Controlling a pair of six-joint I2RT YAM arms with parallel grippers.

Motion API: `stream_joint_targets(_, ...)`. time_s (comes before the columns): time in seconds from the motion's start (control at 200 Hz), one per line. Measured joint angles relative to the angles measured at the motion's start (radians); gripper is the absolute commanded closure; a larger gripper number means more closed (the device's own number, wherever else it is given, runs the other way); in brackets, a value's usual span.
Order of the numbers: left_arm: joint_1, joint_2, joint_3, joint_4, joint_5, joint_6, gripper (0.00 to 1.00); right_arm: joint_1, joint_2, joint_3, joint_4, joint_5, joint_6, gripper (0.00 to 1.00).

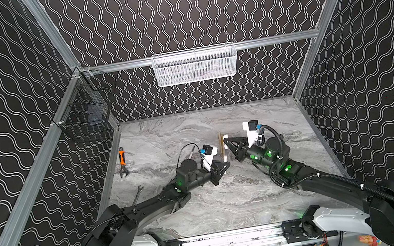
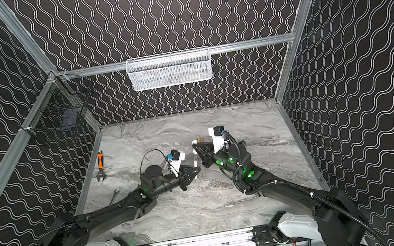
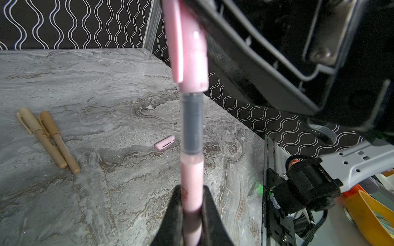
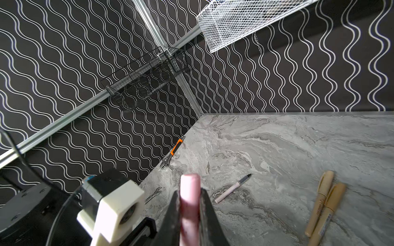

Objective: Insert pens into pen caps
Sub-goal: Put on the pen cap to the pen.

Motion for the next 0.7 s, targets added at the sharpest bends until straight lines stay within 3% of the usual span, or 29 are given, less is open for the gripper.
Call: stream_joint_targets(0.701, -0.002, -0.02, -0.003, -0.005, 0.0, -0.007, 0.98, 0.01, 0.015, -0.016, 0.067, 0.019, 0.016, 0.87)
